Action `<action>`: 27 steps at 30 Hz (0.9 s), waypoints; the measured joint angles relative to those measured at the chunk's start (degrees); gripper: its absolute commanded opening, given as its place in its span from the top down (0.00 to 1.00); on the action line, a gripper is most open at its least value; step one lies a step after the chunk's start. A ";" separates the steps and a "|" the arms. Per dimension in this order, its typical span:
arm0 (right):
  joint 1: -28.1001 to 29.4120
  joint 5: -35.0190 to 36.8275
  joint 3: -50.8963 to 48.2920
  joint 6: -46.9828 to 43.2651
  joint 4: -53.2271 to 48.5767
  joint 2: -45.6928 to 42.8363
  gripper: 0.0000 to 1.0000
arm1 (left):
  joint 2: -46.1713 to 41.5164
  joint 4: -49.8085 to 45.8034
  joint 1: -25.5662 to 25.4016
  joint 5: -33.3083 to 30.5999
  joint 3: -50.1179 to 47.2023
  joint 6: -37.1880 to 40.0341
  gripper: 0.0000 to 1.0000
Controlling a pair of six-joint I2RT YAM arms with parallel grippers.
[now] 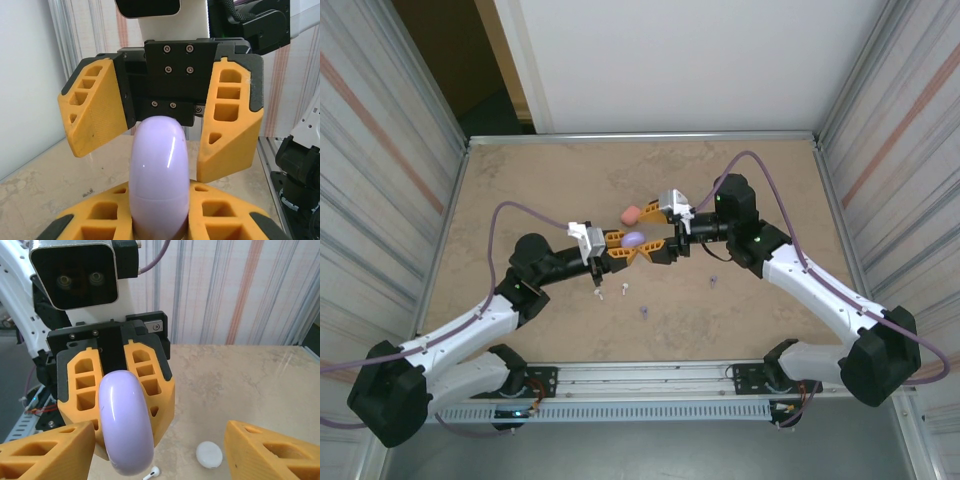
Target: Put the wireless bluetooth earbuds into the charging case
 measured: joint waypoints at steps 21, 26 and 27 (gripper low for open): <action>-2.47 1.49 4.33 1.27 0.72 1.36 0.33 | 0.44 -0.44 -0.70 -0.04 0.11 0.31 0.99; -3.10 1.79 5.60 1.27 0.68 1.75 0.32 | 0.44 -0.52 -0.94 0.31 0.15 0.46 0.99; -3.10 1.64 5.60 1.27 0.68 1.73 0.32 | 0.44 -0.55 -0.94 0.28 0.17 0.46 0.99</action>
